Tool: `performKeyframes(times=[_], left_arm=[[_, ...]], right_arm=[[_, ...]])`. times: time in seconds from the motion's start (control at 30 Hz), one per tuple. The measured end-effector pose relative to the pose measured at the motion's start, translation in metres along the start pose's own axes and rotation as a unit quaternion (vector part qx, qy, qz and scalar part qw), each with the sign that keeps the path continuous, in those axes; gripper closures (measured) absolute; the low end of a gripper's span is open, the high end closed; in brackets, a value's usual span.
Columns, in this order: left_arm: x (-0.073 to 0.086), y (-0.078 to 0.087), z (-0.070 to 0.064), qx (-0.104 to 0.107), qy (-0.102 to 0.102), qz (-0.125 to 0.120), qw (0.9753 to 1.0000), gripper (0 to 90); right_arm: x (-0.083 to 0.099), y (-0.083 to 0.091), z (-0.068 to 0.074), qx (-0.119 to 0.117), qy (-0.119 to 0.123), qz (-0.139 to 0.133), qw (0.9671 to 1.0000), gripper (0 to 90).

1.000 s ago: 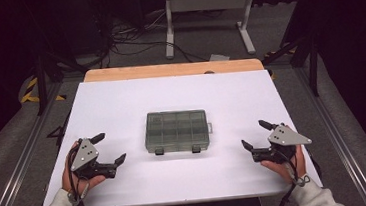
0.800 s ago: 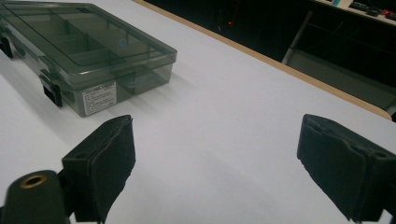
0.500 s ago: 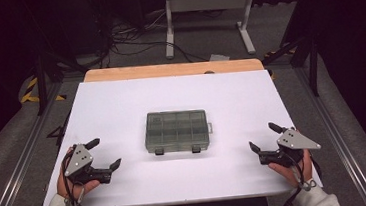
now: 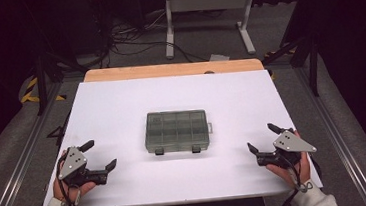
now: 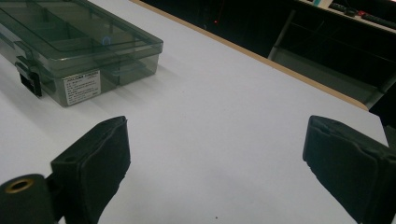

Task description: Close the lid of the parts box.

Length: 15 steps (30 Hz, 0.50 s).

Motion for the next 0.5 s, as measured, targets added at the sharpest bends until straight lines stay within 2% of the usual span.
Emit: performKeyframes(times=[0.2, 0.5], left_arm=[[0.0000, -0.0005, -0.0002, 0.000, -0.003, 0.002, 1.0000, 2.5], [-0.0002, -0.0022, 0.0001, -0.002, -0.001, 0.003, 1.0000, 2.4]], right_arm=[[-0.0011, -0.0010, 0.0041, -0.003, 0.007, 0.004, 1.0000, 8.7], [0.0012, -0.0016, 0.0033, -0.002, 0.006, 0.008, 0.9999, 9.3]])
Point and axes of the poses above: each handheld gripper's, and its own axes: y roughly backward along the jaws, x roughly out of its underside, z roughly to its left, the point moved 9 cm from there along -y, roughly forward along the jaws, and after that the axes turned 12 degrees about y, right-handed, at the moved point
